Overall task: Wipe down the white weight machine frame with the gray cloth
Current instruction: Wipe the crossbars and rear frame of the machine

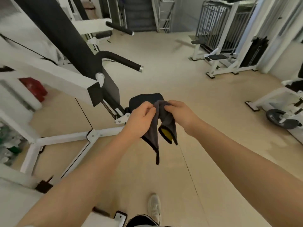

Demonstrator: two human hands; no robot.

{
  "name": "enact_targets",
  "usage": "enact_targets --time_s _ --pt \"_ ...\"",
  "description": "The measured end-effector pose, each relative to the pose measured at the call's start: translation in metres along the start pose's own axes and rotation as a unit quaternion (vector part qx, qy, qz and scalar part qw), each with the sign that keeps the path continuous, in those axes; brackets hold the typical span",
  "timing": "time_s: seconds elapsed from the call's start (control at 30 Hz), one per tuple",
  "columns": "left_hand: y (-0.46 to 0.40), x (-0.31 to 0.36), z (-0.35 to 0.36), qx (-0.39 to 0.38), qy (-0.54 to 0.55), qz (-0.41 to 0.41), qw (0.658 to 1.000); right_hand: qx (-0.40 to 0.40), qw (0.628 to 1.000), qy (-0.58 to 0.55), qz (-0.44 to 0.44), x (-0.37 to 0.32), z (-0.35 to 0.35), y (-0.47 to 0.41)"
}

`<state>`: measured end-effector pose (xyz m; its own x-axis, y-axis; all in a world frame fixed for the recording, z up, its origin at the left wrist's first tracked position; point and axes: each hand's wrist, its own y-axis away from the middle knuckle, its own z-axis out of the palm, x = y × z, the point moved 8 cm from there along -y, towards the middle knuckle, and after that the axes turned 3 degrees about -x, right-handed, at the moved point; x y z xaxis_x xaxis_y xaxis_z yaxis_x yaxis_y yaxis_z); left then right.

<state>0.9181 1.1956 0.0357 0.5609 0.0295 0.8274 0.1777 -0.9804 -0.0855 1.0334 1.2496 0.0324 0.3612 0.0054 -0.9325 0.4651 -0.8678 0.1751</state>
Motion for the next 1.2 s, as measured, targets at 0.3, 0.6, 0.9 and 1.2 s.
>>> enact_targets --time_s 0.3,0.6,0.9,1.2 --pt "-0.055 -0.005 -0.185 0.217 -0.047 -0.007 0.975 -0.132 0.978 0.032 -0.155 -0.151 0.08 -0.152" --pt "-0.027 -0.08 -0.308 0.363 -0.114 -0.187 0.906 -0.354 0.907 0.097 -0.208 -0.229 0.217 -0.221" --pt "-0.06 -0.133 -0.399 0.492 -0.204 -0.274 0.801 -0.408 0.879 0.128 -0.212 -0.281 0.323 -0.324" --pt "-0.085 -0.217 -0.368 0.384 -0.039 -0.331 0.861 -0.441 0.765 0.287 -0.371 -0.236 0.404 -0.307"
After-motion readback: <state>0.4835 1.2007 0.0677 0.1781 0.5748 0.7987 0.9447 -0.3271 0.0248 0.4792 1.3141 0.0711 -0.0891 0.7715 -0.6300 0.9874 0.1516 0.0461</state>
